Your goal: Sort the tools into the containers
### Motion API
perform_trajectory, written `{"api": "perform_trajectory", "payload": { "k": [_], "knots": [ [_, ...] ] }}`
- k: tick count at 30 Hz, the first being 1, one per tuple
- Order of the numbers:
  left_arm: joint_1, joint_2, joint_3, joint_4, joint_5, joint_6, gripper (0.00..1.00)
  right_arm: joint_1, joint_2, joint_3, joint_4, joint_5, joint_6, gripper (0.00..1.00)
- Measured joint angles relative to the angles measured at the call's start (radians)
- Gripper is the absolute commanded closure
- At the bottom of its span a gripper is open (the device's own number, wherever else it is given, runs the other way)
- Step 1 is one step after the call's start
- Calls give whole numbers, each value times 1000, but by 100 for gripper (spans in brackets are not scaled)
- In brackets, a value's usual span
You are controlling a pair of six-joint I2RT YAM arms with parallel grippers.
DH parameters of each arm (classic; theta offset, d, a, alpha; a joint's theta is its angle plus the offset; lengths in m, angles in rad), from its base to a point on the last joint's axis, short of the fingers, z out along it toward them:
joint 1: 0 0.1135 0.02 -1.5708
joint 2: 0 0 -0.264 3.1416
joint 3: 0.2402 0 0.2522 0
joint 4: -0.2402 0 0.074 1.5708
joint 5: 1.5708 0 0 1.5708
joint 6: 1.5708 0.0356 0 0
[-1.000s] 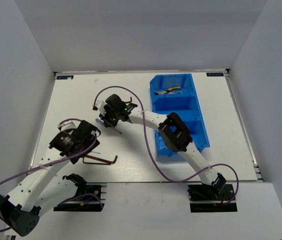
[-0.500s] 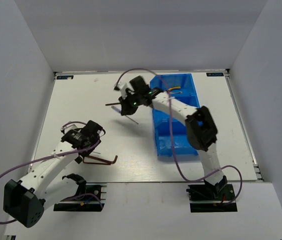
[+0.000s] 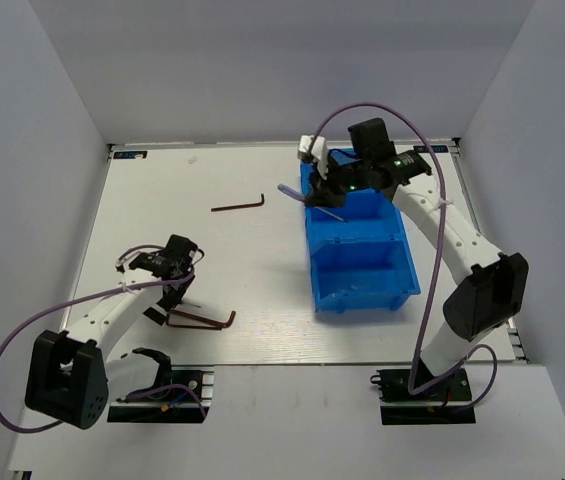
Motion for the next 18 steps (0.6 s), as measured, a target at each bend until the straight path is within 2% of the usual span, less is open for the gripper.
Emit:
{"api": "perform_trajectory", "payload": {
  "k": [5,12,16,18],
  "knots": [
    [63,37,-6,54,2,31,1,-128,32,-98,-115,99,-234,100],
    [137,115,0,106,29,89,1,-236,94,-118,-122,177,-435,100],
    [168,164,2,129,62,107,1,-251,123,-119,-117,194,-523,75],
    [179,198,6,133,76,112,1,-252,148,-116,-126,199,-560,70]
  ]
}}
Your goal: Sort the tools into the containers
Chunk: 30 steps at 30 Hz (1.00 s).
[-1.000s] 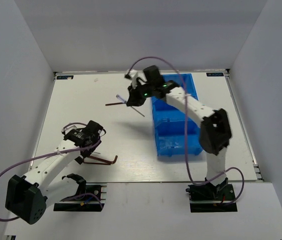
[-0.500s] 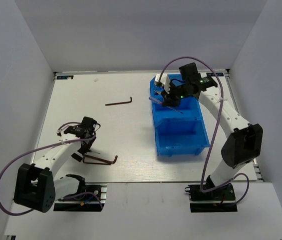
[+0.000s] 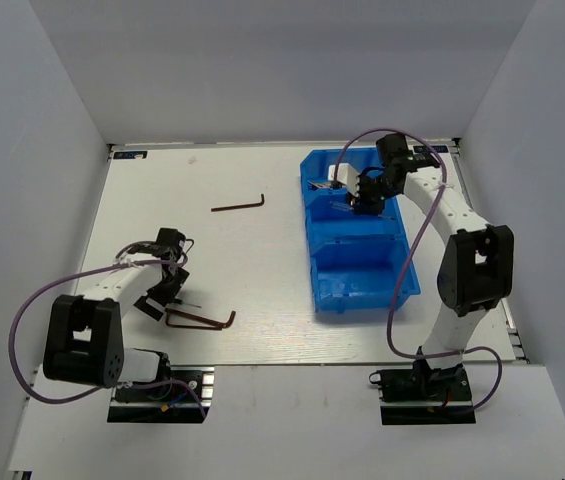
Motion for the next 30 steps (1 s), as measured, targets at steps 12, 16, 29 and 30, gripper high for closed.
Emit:
{"api": "perform_trajectory", "payload": {
  "k": [12,16,29,30],
  "knots": [
    [37,130,76,48,25,27,38,-13,-16,3,-23,-28,12,10],
    [54,157,96,66,20,40,52,-24,-121,-41,-13,-65,73,10],
    [56,185,163,161,117,231,100,-69,-285,-120,27,-181,291,11],
    [51,185,192,177,149,258,100,-71,-294,-129,32,-187,311,12]
  ]
}}
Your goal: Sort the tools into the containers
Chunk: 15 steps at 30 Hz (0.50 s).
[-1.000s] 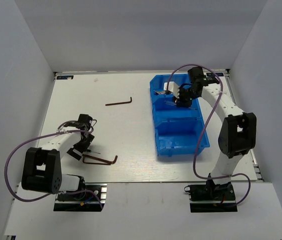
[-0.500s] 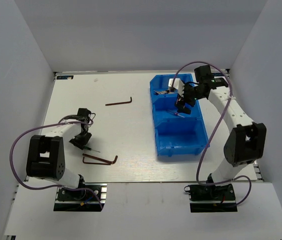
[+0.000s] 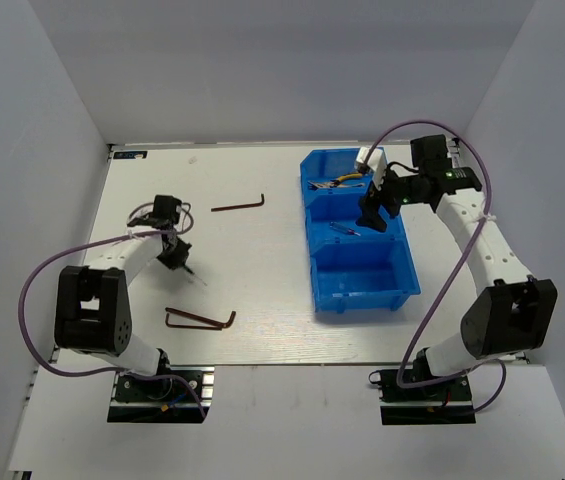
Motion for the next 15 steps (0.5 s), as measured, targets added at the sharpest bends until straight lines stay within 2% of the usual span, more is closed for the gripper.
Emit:
{"api": "perform_trajectory", "payload": {
  "k": [2,3,4,5,10,13,15],
  "knots": [
    [-13,0,74,54,72,58,100,-4,-21,-23,9,-6,27,39],
    [-19,0,114,95,122,92,100,-5,-31,-31,10,-10,42,62],
    [-26,2,149,144,188,123,100,-5,-39,-39,14,-13,51,91],
    [-35,7,180,197,246,155,100,-6,-47,-44,16,-15,71,100],
    [-105,200,431,447,667,347,100,-19,-90,-90,61,-7,154,100],
    [-174,391,644,496,865,463,100,-25,-119,-126,85,23,179,100],
    [-220,484,727,554,967,511,100,-29,-141,-147,94,44,186,100]
  ]
}}
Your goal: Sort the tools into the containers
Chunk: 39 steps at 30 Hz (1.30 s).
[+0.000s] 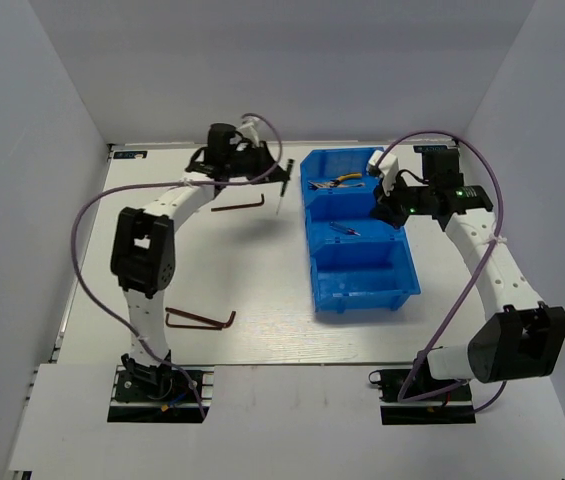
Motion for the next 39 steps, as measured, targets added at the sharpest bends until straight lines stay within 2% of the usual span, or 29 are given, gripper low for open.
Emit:
{"api": "perform_trajectory", "payload": {
  "k": [4,9,11,12,14,16,17,18,24,25,29,30,31,32,33,35,37,38,39],
  "knots": [
    [-89,96,33,127,188,40,100,-13,-40,-27,15,36,4,93],
    [-181,168,104,226,302,78,100,-29,-63,-37,19,61,5,91],
    [-207,179,137,243,324,97,100,-35,-64,-38,18,66,5,86],
    [-217,186,158,253,330,106,100,-37,-65,-39,18,68,7,75],
    [-231,196,193,256,333,122,87,-42,-66,-41,18,68,14,56],
    [-242,207,218,253,328,142,62,-45,-69,-45,18,68,21,38],
    [-247,215,228,244,318,153,53,-46,-72,-47,17,68,24,36],
    [-249,219,230,240,317,162,37,-46,-74,-49,18,68,24,36],
    [-261,270,249,161,259,200,32,-48,-97,-57,18,58,26,36],
    [-261,274,252,147,253,204,32,-48,-99,-57,18,53,28,40],
    [-260,273,282,119,209,214,32,-48,-99,-57,23,32,51,67],
    [-259,262,282,116,188,218,35,-48,-99,-57,27,26,57,70],
    [-256,247,275,105,155,218,43,-47,-94,-56,29,13,64,73],
    [-253,225,262,95,122,215,60,-47,-86,-51,30,-6,68,74],
    [-250,190,233,83,70,208,100,-45,-72,-43,29,-24,72,74],
    [-243,72,128,36,-80,200,100,-37,-17,-2,19,-76,73,74],
    [-232,-89,-13,-14,-267,169,100,-22,61,57,18,-127,63,64],
    [-225,-187,-85,-56,-357,148,87,-9,107,90,22,-150,55,59],
    [-219,-284,-151,-100,-451,113,48,8,158,127,19,-171,43,46]
  ]
}}
